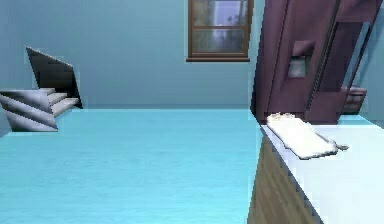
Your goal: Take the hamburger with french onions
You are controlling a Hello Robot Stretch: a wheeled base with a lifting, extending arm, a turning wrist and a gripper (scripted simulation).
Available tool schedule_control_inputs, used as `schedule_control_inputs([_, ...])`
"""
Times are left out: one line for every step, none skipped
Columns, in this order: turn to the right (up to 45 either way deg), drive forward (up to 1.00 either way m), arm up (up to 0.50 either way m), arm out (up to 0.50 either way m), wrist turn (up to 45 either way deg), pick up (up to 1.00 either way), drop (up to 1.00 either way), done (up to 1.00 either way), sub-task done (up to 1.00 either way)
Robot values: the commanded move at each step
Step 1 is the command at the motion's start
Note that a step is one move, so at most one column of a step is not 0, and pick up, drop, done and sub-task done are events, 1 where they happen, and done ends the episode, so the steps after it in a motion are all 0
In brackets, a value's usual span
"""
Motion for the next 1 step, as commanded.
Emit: schedule_control_inputs([0.0, 0.00, 0.50, 0.00, 0.0, 0.00, 0.00, 0.00, 0.00])
